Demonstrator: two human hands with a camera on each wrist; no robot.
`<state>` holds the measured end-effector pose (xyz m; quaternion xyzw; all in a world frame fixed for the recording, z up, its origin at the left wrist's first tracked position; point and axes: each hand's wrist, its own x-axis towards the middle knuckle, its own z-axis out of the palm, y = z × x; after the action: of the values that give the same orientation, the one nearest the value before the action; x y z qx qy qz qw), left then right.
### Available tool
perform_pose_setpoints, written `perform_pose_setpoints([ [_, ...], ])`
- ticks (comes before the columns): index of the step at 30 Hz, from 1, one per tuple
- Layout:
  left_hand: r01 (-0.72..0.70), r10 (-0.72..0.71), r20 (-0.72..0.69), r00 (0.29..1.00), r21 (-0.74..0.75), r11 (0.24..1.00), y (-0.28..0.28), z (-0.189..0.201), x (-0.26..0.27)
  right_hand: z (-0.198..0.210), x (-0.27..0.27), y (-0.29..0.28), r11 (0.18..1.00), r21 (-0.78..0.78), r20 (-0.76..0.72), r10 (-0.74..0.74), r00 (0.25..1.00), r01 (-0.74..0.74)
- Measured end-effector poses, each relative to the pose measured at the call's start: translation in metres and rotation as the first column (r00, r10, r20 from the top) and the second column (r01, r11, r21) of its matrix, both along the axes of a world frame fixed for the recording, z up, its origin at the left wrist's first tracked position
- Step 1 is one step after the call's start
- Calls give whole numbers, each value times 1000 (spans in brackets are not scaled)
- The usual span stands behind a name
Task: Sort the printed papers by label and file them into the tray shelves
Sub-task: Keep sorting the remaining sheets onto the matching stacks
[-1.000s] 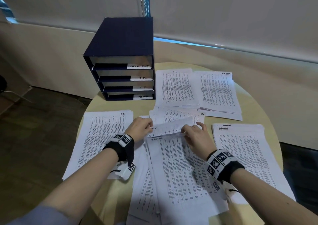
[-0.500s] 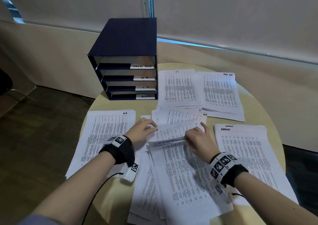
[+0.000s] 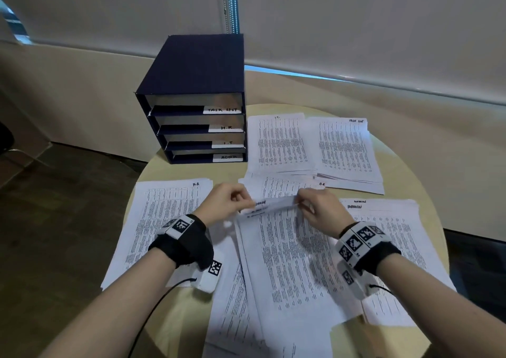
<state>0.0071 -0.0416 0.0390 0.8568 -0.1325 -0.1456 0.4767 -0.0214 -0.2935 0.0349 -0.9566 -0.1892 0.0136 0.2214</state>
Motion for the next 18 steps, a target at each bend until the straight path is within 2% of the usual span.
perform_pose_setpoints([
  [1, -37, 36, -18, 999, -59, 998, 0, 0, -1, 7, 2, 0, 1000, 8, -1, -20, 1000, 20],
  [3, -103, 75, -143, 987, -199, 975, 1, 4, -6, 21, 8, -4, 994, 59, 33, -96, 995, 94],
  [5, -124, 31, -278, 960, -324, 938, -3, 8, -12, 35, 13, -9, 975, 149, 60, -176, 983, 165],
  [6, -135, 17, -302, 953, -374, 917, -7, 9, -13, 42, 16, -10, 967, 176, 77, -203, 976, 187],
  [7, -154, 32, -288, 957, -414, 897, -13, 12, -15, 48, 18, -11, 961, 193, 104, -219, 970, 196],
  [10, -322, 252, -211, 944, -443, 836, -30, 25, -12, 64, 18, -9, 930, 281, 255, -309, 916, 236],
  [12, -359, 317, -170, 933, -489, 795, -32, 33, -6, 67, 14, -14, 861, 390, 354, -467, 810, 326],
  [13, -365, 327, -167, 930, -525, 769, -30, 37, -4, 66, 12, -19, 808, 447, 357, -555, 751, 384],
  [14, -365, 333, -161, 929, -550, 752, -28, 43, -1, 63, 11, -26, 747, 507, 309, -623, 719, 430],
  [15, -361, 339, -148, 929, -562, 744, -26, 48, 2, 62, 12, -32, 677, 590, 188, -646, 740, 441],
  [16, -354, 344, -128, 930, -563, 747, -24, 51, 5, 61, 13, -37, 589, 693, 21, -593, 805, 416],
  [17, -337, 344, -99, 934, -570, 749, -25, 55, 5, 60, 15, -40, 486, 779, -148, -471, 870, 396],
  [18, -324, 349, -69, 935, -571, 754, -28, 58, 5, 59, 16, -39, 406, 829, -253, -342, 905, 385],
])
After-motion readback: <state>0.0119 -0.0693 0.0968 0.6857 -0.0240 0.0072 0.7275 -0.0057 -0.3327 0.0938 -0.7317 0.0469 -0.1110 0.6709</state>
